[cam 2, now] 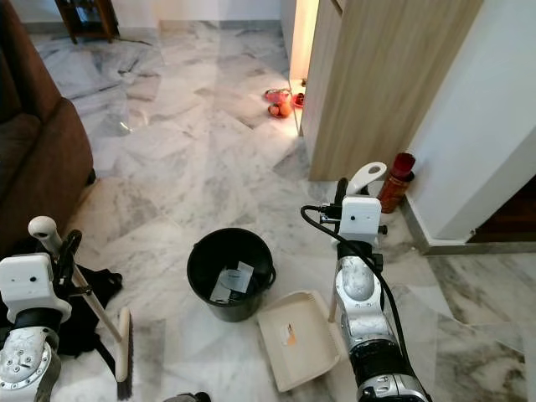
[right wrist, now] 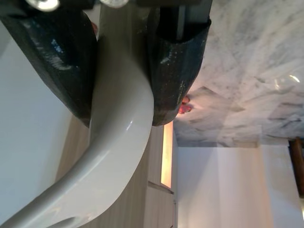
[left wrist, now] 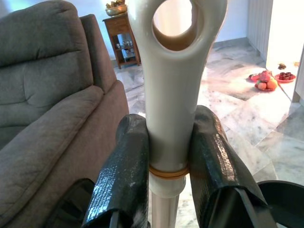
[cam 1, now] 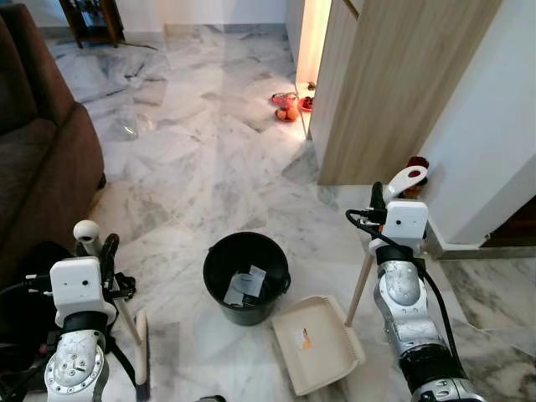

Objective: Sweep floor

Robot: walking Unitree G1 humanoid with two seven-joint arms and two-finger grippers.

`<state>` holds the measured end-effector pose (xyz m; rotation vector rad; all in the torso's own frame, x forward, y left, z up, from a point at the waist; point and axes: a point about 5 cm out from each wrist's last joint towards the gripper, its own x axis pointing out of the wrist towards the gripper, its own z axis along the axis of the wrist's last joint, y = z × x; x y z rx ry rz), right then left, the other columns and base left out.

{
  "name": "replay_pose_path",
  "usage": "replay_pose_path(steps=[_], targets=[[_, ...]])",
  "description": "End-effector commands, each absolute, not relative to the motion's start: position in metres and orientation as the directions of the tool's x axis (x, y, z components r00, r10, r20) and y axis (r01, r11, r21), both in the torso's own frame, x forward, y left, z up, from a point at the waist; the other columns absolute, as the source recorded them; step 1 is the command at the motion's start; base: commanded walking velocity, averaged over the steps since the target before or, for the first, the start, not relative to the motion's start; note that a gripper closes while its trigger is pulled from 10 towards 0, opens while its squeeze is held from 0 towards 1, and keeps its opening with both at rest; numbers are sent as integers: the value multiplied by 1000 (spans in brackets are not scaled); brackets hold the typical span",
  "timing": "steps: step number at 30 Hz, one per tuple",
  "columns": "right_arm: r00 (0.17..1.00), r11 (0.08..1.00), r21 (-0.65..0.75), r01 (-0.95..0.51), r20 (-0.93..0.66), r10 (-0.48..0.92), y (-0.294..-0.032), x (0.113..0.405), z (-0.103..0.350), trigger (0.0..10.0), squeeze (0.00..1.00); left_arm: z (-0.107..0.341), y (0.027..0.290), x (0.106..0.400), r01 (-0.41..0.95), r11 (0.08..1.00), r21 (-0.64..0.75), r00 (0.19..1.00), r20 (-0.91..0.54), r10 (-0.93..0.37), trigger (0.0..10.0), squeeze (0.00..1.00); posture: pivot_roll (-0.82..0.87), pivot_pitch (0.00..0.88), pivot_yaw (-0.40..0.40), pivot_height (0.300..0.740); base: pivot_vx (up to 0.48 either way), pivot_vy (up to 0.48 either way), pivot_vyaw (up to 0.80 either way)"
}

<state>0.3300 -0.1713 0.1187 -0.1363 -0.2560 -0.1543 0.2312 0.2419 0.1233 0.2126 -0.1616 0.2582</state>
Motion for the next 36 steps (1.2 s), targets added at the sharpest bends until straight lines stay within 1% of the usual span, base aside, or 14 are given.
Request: replay_pose_path(steps=[1, 6, 10, 12, 14, 20, 25, 31, 36], targets=[[949, 980, -93, 175, 281, -143, -171, 328, 120, 10000, 0, 127, 246, 232, -271, 945, 184, 952, 197, 235, 10000, 0, 140, 101, 30, 740, 0, 0, 0], [952, 986, -68, 151, 277, -127, -166, 329, 119, 10000, 0, 129, 252, 239, -272, 943, 194, 951, 204, 232, 10000, 0, 126, 109, 24, 740, 0, 0, 0], [955, 993, -5, 114, 276, -108, -165, 332, 124, 10000, 0, 129, 257, 246, -276, 940, 199, 950, 208, 235, 10000, 0, 103, 122, 15, 740, 0, 0, 0], [956, 994, 3, 110, 274, -107, -165, 332, 124, 10000, 0, 129, 258, 247, -277, 940, 200, 949, 207, 236, 10000, 0, 100, 126, 13, 740, 0, 0, 0], [959, 994, 46, 103, 262, -112, -168, 332, 124, 10000, 0, 127, 259, 247, -271, 940, 206, 952, 199, 231, 10000, 0, 96, 132, 6, 740, 0, 0, 0], [960, 995, 67, 72, 264, -87, -164, 331, 125, 10000, 0, 125, 260, 247, -270, 941, 202, 953, 194, 232, 10000, 0, 73, 146, -9, 740, 0, 0, 0], [962, 995, 74, 62, 263, -79, -161, 329, 124, 10000, 0, 125, 257, 249, -253, 948, 195, 957, 191, 217, 10000, 0, 79, 150, -2, 740, 0, 0, 0], [964, 994, 100, 51, 257, -75, -160, 328, 122, 10000, 0, 130, 251, 261, -225, 957, 185, 961, 207, 186, 10000, 0, 73, 152, -1, 740, 0, 0, 0], [958, 992, 105, 64, 272, -91, -163, 328, 126, 10000, 0, 128, 245, 268, -182, 967, 179, 969, 197, 146, 10000, 0, 40, 136, 24, 740, 0, 0, 0]])
